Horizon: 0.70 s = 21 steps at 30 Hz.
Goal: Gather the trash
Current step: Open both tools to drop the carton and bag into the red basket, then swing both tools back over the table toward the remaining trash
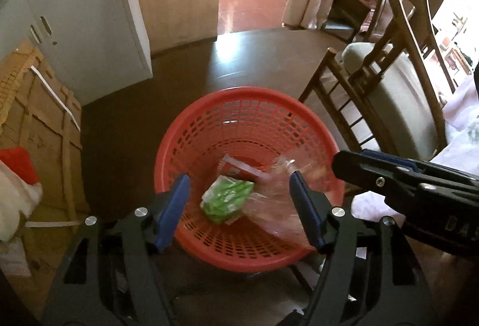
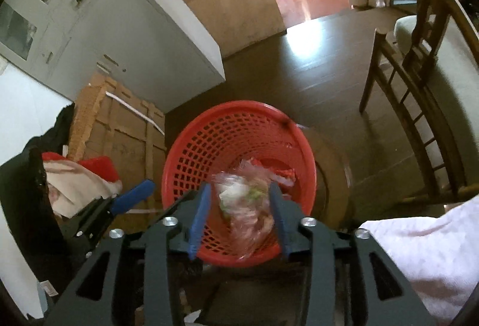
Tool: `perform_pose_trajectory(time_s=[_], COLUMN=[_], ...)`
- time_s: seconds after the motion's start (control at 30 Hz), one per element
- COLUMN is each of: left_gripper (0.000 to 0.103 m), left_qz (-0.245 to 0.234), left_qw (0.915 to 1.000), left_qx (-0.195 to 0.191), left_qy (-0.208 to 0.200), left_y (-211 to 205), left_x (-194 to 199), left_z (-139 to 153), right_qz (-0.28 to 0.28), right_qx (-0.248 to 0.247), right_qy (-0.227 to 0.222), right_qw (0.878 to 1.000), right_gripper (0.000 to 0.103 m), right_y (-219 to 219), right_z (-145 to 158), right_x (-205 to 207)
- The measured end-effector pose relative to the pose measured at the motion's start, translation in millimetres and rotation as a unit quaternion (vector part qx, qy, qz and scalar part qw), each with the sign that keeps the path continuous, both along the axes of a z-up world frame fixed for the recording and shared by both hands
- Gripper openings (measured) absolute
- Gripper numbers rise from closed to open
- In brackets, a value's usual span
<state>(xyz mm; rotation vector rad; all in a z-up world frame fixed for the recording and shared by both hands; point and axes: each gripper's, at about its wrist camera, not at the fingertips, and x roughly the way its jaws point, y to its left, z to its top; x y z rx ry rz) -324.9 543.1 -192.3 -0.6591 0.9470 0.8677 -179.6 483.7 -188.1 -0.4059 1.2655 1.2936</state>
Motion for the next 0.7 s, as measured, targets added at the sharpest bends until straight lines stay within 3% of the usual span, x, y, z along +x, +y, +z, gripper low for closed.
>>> perform_pose_trajectory(time_s=[0.23, 0.3, 0.4, 0.57, 0.7], left_gripper=[0.071, 0.071, 0.071, 0.071, 0.077], left_qz=[0.005, 0.0, -0.01, -0.056, -0.099], left_qw=[0.9998, 0.9997, 0.999, 0.9954, 0.9897], left_qx=[0.017, 0.023, 0.041, 0.069, 0.084], left_qy=[-0.005, -0.01, -0.016, -0.035, -0.06], left_y=[-7.6, -12.2, -23.2, -51.7, -86.9], left_x=[-1.5, 0.4, 6.0, 29.5, 53.6], left_z=[23.3, 32.9, 48.5, 80.7, 108.3], right_qz=[-0.009, -0.013, -0.031, -0.07, -0.121], right_qx=[0.037, 0.05, 0.063, 0.099, 0.13], right_qy=[-0.009, -0.029, -0.08, -0.112, -0.15], right_qw=[0.999, 0.998, 0.994, 0.986, 0.973], right_gripper=[0.053, 0.061, 0.085, 0.088, 0.093], right_y=[-27.1, -43.3, -76.3, -142.8, -207.9], right_z=[36.2, 53.0, 75.2, 112.2, 144.9], right_x=[6.9, 6.7, 5.7, 15.5, 29.4])
